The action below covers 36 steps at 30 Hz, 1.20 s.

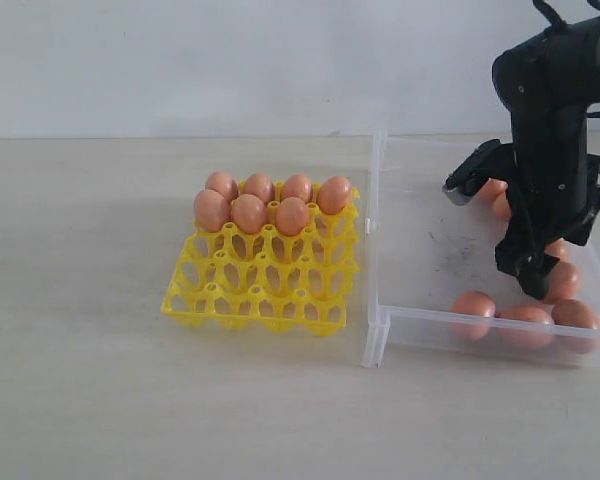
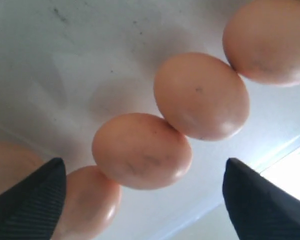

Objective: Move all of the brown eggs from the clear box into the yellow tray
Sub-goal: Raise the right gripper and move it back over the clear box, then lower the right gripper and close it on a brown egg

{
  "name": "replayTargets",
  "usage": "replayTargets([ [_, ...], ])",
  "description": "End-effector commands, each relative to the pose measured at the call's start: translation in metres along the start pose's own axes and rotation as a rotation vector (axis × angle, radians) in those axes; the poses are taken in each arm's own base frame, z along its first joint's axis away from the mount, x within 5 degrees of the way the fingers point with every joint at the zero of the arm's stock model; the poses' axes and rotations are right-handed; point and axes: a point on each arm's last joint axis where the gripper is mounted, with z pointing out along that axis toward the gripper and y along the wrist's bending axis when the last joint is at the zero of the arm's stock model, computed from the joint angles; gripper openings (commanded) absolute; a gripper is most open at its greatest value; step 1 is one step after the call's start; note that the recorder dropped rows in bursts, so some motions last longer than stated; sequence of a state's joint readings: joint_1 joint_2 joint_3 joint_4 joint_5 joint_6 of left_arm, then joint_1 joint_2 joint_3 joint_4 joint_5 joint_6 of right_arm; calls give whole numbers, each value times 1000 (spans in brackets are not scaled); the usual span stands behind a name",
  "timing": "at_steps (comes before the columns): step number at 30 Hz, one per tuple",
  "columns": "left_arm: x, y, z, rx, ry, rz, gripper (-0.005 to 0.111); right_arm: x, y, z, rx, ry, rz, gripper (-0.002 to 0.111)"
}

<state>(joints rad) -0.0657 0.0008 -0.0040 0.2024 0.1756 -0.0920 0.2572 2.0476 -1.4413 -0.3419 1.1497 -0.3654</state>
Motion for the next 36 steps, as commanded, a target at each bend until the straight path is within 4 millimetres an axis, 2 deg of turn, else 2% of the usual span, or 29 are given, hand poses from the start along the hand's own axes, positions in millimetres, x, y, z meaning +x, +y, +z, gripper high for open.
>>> replayTargets([
  [1, 1, 0, 0, 6, 0, -7, 4, 0, -3, 0, 5, -22, -55, 77],
  [8, 1, 0, 0, 6, 0, -7, 4, 7, -1, -1, -25, 52, -210, 73],
  [11, 1, 0, 0, 6, 0, -7, 4, 8, -3, -1, -11, 73, -261, 59],
  [12, 1, 0, 0, 6, 0, -7, 4, 8, -2, -1, -17, 70, -271, 48],
  [13, 1, 0, 0, 6, 0, -7, 4, 8, -1, -1, -23, 67, -268, 45],
  [15, 1, 0, 0, 6, 0, -7, 4, 6, 1, -1, -46, 41, -279, 47],
  [18, 1, 0, 0, 6, 0, -7, 4, 3, 5, 1, -90, 6, -369, 71],
  [19, 1, 0, 0, 6, 0, -7, 4, 3, 5, 1, -81, 4, -377, 71],
  [22, 1, 0, 0, 6, 0, -7, 4, 4, 0, 4, -33, 38, -456, 53],
  [23, 1, 0, 0, 6, 0, -7, 4, 4, 0, 6, -33, 53, -486, 51],
  [27, 1, 0, 0, 6, 0, -7, 4, -1, 2, 24, -59, 93, -516, 64],
  [30, 1, 0, 0, 6, 0, -7, 4, -7, 5, 38, -70, 100, -525, 65],
  [34, 1, 0, 0, 6, 0, -7, 4, -12, 5, 43, -61, 70, -510, 65],
  [36, 1, 0, 0, 6, 0, -7, 4, -12, 6, 43, -61, 62, -502, 60],
])
